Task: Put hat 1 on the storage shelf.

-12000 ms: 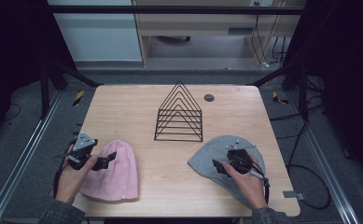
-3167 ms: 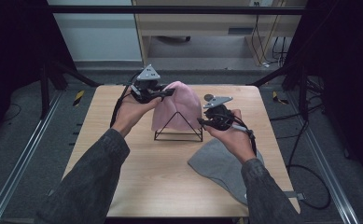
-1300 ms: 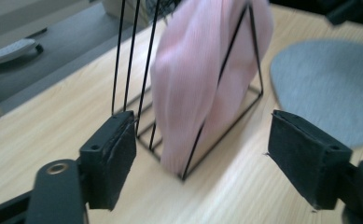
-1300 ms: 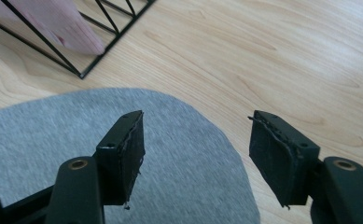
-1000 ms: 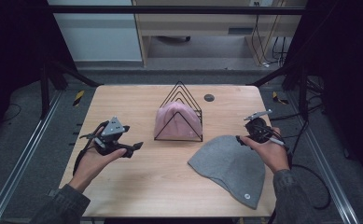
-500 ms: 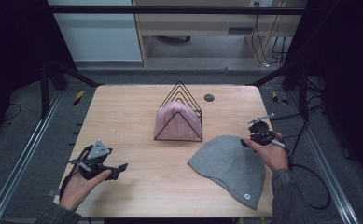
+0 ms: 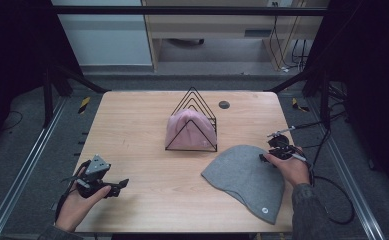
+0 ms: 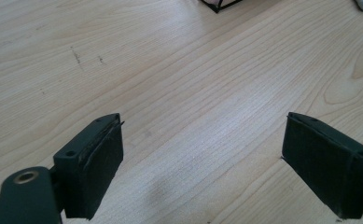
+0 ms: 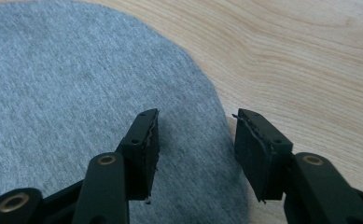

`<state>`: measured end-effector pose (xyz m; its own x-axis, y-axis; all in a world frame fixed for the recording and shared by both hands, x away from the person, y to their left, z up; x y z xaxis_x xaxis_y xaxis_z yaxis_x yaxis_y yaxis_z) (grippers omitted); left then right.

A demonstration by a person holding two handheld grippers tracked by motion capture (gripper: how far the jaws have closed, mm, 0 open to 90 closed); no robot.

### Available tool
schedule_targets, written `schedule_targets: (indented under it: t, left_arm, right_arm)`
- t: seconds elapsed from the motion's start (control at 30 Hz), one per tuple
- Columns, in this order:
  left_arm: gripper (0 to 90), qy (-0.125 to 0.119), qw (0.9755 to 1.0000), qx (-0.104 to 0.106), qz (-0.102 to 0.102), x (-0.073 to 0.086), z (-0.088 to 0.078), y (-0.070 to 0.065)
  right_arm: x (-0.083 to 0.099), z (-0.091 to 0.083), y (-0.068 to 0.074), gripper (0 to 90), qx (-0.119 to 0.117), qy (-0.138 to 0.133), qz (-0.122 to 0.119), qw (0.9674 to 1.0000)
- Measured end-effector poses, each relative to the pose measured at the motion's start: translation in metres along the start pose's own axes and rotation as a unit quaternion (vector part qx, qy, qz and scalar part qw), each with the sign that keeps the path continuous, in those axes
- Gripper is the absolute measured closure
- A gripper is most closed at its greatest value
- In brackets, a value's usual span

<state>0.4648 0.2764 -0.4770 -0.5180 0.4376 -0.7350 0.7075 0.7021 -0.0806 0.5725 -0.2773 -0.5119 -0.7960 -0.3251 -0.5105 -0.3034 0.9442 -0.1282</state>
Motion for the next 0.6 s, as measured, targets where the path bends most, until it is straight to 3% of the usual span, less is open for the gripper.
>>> schedule_targets:
  t: [0.1,0.33,0.5,0.6]
  left_arm:
    - [12.3,0.0,1.0,-0.001,-0.001,0.001,0.0,0.002]
    - [12.4,0.005,1.0,0.0,0.0,0.002,0.001,0.002]
    - [12.2,0.003,0.9996,0.02,-0.019,0.003,0.003,0.005]
    - [12.2,0.007,0.9997,0.018,-0.017,0.003,0.004,0.006]
  right_arm:
    - [0.001,0.0,0.001,56.8,0.0,0.002,-0.008,1.0]
    - [0.002,-0.002,0.009,82.8,-0.027,-0.004,-0.025,0.9993]
    - [0.004,-0.013,0.013,85.6,-0.04,-0.026,-0.022,0.9986]
    - [0.002,-0.03,0.016,85.8,-0.049,-0.053,-0.023,0.9971]
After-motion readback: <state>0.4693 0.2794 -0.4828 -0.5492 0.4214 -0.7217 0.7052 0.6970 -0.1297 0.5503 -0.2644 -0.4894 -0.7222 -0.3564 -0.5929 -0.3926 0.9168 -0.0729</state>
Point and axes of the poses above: each handheld gripper's, and its own axes: z roughly forward along the jaws, x roughly out of its underside, y roughly to its left, the point moved 4 cm from there along z, roughly forward along the jaws, and after that the axes turned 10 degrees about x, right-handed, at the moved point
